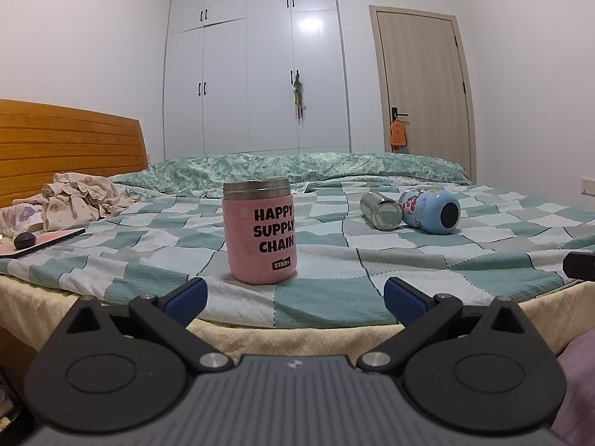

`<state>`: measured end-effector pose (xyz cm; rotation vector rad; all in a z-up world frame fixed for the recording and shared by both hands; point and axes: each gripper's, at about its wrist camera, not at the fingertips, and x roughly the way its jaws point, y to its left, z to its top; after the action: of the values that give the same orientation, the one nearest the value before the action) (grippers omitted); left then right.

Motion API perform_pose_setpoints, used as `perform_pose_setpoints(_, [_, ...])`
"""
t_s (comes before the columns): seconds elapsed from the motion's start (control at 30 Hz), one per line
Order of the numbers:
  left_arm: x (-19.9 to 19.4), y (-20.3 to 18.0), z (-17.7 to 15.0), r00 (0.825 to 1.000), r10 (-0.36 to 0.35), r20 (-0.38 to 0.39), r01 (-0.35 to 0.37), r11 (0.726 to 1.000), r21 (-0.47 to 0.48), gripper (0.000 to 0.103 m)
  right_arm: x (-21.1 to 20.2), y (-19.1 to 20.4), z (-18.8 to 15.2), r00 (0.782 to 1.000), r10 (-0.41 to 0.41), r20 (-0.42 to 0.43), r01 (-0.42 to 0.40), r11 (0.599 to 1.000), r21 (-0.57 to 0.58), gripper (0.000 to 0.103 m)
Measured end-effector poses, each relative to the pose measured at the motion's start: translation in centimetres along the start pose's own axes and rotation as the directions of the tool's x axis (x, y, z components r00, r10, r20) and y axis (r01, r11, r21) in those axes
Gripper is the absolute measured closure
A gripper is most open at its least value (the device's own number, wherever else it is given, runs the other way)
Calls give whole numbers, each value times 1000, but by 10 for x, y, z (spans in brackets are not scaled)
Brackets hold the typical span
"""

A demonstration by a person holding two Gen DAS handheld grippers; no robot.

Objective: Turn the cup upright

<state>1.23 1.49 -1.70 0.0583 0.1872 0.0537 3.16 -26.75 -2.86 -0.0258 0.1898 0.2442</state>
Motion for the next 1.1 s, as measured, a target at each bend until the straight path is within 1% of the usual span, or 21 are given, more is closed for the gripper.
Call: perform_pose_setpoints(1.1, [-1, 0, 0, 1000, -14, 9, 15, 1000, -4, 0, 0, 1, 0, 1000, 0, 1, 0, 1000, -1, 0])
